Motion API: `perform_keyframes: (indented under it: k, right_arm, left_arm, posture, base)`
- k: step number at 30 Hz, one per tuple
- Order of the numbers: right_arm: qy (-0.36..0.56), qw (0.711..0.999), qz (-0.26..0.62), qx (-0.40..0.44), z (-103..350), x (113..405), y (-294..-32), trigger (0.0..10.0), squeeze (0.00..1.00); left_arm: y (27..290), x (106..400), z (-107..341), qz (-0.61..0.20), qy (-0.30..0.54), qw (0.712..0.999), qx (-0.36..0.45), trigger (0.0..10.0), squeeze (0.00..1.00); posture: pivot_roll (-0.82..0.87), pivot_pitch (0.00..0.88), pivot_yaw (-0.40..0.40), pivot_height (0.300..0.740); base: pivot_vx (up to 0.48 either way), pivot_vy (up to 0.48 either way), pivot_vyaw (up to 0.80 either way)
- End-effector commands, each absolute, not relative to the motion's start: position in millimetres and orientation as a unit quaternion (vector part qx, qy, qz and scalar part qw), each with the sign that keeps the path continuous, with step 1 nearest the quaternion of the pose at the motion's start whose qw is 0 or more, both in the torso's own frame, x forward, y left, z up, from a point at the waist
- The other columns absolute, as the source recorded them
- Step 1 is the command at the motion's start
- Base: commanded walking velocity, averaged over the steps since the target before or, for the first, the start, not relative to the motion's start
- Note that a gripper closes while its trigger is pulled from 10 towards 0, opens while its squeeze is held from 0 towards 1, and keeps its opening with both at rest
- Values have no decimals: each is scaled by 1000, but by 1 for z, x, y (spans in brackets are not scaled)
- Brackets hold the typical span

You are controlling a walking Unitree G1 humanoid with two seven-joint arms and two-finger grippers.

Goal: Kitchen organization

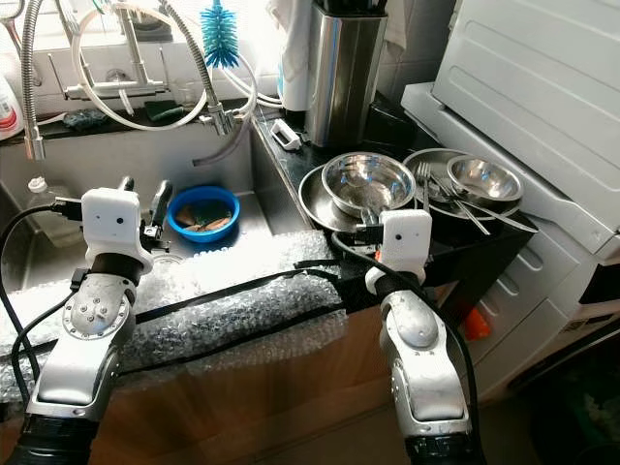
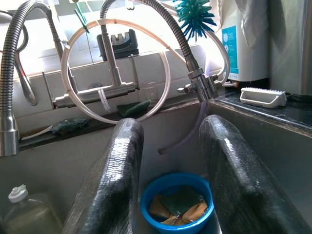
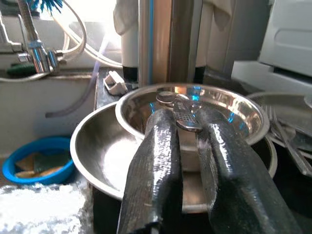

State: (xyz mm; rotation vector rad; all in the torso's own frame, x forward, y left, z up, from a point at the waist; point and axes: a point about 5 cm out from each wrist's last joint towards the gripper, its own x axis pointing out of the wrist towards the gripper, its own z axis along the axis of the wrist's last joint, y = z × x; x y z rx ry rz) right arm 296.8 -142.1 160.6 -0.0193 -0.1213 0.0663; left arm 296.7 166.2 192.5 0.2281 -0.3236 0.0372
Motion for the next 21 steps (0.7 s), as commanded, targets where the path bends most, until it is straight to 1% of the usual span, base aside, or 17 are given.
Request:
perform_keyframes:
  k: [1,9,15,17,18,19,20,21]
  right_arm:
    - [-92,995,34,-5,175,297,-142,10000,0]
    - [-127,991,52,3,186,295,-136,10000,0]
    - [-182,980,68,35,212,295,-132,10000,0]
    - [-191,976,77,65,218,296,-131,10000,0]
    - [-188,974,85,96,219,296,-129,10000,0]
    - [-179,970,101,133,217,297,-127,10000,0]
    - [-175,968,106,146,217,296,-126,10000,0]
    - [-167,964,121,169,214,296,-123,10000,0]
  left_arm:
    - [163,298,192,12,-159,979,126,10000,0]
    - [162,298,194,10,-163,978,126,10000,0]
    - [171,301,203,36,-168,981,84,10000,0]
    - [172,302,207,37,-170,983,62,10000,0]
    - [171,303,209,35,-168,984,40,10000,0]
    - [170,304,210,30,-161,986,-5,10000,0]
    - [170,305,210,28,-158,987,-27,10000,0]
    - [171,305,211,31,-155,984,-79,10000,0]
  posture:
    - [-93,0,-76,740]
    - [-94,0,-76,740]
    - [-90,0,-77,740]
    - [-92,0,-78,740]
    - [-92,0,-78,740]
    - [-91,0,-79,740]
    - [-91,0,-79,740]
    - [-92,0,-78,740]
  base:
    - [0,0,0]
    - [0,0,0]
    - [0,0,0]
    - [0,0,0]
    - [0,0,0]
    - [0,0,0]
    - [0,0,0]
    - [0,0,0]
